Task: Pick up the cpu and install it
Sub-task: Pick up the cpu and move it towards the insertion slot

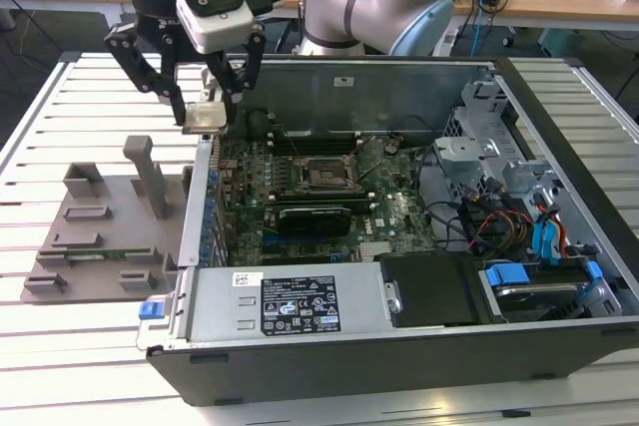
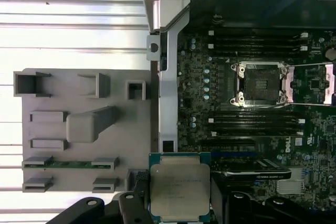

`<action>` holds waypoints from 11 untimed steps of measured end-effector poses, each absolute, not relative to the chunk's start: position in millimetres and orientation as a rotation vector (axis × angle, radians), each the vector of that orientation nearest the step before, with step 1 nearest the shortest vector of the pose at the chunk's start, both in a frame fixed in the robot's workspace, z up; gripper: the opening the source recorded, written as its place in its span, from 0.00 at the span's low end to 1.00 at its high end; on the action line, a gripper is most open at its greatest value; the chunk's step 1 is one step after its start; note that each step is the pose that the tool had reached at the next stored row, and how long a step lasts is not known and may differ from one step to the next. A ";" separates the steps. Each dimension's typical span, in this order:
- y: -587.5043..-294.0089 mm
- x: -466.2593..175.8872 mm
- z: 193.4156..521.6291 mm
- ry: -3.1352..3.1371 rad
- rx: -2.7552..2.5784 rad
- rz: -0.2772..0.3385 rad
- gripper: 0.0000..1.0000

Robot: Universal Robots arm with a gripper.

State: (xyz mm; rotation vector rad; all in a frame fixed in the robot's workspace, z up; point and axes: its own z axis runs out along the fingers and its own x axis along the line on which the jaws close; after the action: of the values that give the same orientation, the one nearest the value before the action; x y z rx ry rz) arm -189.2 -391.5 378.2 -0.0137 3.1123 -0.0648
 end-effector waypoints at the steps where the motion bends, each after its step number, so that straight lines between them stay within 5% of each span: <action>1: -391.6 -187.6 378.2 3.112 -0.014 -0.065 0.55; 11: -391.5 -163.3 378.1 3.112 -0.014 -0.065 0.55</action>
State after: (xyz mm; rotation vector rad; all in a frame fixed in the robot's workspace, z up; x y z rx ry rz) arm -163.3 -391.5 378.1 -0.0135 3.1123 -0.0647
